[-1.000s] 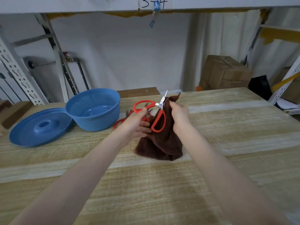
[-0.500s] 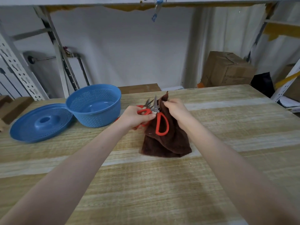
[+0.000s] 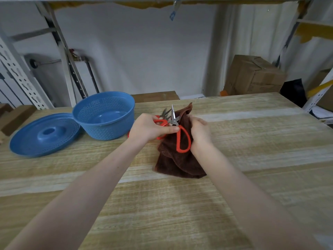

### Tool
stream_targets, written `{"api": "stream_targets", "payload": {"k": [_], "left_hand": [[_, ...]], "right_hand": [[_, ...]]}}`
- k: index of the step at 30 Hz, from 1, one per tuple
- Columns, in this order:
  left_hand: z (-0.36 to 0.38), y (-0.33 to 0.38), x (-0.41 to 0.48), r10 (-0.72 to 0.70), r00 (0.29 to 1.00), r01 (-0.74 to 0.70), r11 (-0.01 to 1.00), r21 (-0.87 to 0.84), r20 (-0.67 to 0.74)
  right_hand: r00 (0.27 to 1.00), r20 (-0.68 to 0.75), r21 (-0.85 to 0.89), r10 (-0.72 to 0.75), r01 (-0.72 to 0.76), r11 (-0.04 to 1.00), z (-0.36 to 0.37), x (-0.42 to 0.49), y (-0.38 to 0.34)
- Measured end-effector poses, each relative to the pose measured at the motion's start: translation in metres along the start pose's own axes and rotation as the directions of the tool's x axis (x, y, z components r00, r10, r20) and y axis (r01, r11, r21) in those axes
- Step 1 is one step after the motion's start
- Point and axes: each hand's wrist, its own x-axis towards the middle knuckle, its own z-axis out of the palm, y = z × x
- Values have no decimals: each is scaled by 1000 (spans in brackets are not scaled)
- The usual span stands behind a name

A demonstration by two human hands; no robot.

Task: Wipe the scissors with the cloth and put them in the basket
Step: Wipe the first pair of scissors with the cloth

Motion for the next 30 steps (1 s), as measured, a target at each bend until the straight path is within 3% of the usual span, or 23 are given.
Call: {"api": "stream_targets", "payload": {"k": [2, 5, 8, 11, 13, 19, 23, 26, 30], "left_hand": [[-3, -1, 1, 10, 1000, -10, 1000, 24, -9], [-7, -6, 1, 22, 999, -20, 997, 70, -27], [-9, -6, -1, 20, 999, -18, 998, 66, -33], [-15, -10, 0, -12, 999, 15, 998, 54, -47], [-19, -13, 1, -21, 998, 24, 998, 59, -56], [-5, -16, -1, 30, 995, -20, 994, 108, -100], [0, -17, -1, 34, 996, -17, 979, 203, -82], [2, -15, -2, 17, 999, -6, 959, 284, -35], [0, -11, -2, 14, 1000, -12, 906, 424, -2]], "right_hand": [[1000, -6, -46, -1, 1, 999, -2, 3, 2], [974, 211, -157, 77, -44, 987, -4, 0, 1], [954, 298, -248, -9, 87, 965, -7, 0, 2], [985, 174, -25, -15, 20, 999, -19, 8, -7], [990, 136, -18, 27, -25, 1000, -27, 14, -14], [938, 333, 55, 101, -127, 990, -14, -1, -10], [903, 416, -77, 112, -88, 993, -17, -2, -4], [889, 456, -178, 50, 36, 983, -18, -3, 4], [882, 470, -203, -20, 130, 971, -16, -4, 12]]}}
